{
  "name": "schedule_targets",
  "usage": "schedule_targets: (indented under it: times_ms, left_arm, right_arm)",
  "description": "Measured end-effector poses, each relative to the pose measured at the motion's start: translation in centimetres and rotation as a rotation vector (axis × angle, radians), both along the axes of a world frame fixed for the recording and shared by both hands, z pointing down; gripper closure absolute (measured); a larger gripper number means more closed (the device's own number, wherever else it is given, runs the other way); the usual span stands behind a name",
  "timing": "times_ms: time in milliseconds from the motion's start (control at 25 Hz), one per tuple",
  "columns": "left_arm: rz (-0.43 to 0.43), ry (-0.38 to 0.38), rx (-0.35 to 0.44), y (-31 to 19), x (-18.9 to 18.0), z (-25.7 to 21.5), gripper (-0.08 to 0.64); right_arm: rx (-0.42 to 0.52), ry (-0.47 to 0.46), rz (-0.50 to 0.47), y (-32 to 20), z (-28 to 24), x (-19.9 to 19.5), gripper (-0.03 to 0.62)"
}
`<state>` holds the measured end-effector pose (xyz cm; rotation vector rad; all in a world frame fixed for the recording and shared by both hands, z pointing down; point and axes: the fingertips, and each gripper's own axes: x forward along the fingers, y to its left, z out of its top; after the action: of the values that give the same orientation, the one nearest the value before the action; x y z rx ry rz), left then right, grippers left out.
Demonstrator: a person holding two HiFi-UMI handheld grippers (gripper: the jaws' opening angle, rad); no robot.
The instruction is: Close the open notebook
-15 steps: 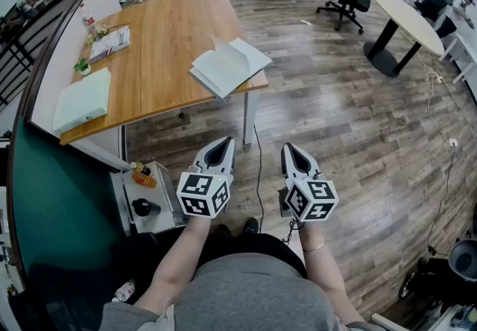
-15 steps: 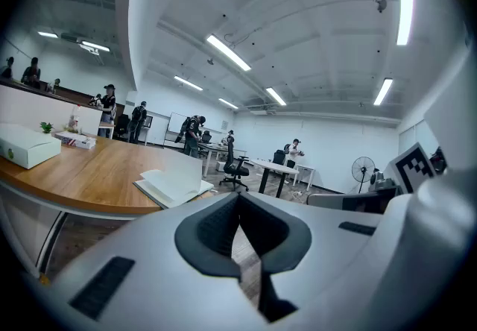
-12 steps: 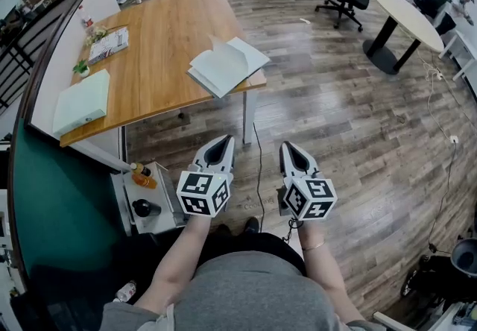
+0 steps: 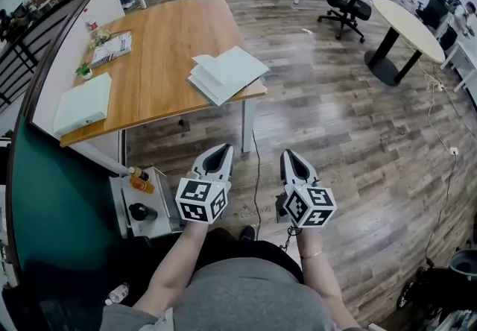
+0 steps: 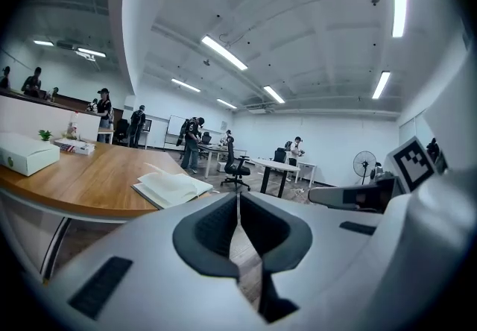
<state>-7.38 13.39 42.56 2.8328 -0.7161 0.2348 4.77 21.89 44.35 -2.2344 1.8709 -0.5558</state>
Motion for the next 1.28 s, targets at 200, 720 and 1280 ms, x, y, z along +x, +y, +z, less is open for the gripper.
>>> schedule_targets:
  times_ms: [200, 720, 1280]
  left_arm:
    - [-0.021, -0.009, 0.005, -0.3, -0.1, 0.2, 0.514]
    - [-0.026, -0.011, 0.003, -5.0, 2.0, -0.1, 0.42]
    - [-0.024, -0.048, -0.038, -16.3, 7.3, 2.0, 0.396]
  right_arm:
    - [0.027, -0.051, 0.021, -0.2, -0.1, 1.2, 0.584]
    - [0.04, -0.164, 0.011, -4.5, 0.1, 4.1, 0.44]
    - [-0.007, -0.226, 0.036, -15.0, 1.7, 9.9, 0.423]
